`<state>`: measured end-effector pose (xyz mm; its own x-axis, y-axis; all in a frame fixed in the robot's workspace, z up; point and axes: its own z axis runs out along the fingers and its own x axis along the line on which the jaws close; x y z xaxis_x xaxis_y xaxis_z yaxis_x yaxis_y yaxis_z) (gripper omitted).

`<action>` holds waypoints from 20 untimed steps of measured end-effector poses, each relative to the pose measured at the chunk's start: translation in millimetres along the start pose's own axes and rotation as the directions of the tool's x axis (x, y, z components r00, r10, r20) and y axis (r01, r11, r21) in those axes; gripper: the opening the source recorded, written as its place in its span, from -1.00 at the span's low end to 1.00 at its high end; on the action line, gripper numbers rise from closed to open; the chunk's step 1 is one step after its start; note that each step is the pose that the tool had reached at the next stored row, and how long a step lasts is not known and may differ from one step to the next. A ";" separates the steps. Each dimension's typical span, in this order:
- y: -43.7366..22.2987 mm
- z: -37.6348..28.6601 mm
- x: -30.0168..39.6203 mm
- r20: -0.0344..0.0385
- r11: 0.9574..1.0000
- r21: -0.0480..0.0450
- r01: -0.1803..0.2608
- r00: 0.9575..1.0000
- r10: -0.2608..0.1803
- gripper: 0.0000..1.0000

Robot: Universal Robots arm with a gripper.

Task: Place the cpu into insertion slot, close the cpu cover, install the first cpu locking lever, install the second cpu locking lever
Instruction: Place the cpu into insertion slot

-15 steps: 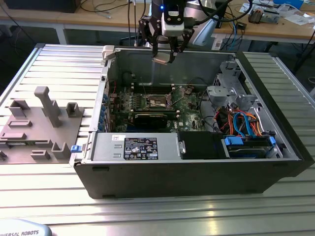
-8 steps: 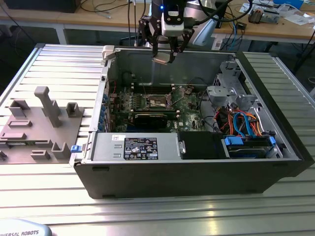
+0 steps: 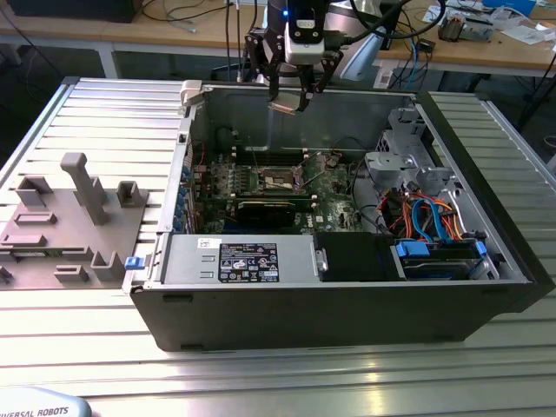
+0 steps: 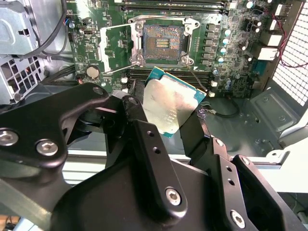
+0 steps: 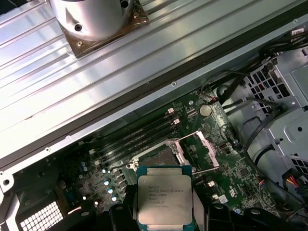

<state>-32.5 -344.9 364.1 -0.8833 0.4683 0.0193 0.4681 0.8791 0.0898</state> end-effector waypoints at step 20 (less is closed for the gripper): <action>0.0 0.1 0.0 0.002 1.000 0.000 -0.021 1.000 0.021 0.08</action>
<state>-32.5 -344.9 363.9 -0.8732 0.4870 0.0193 0.4866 0.8690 0.0898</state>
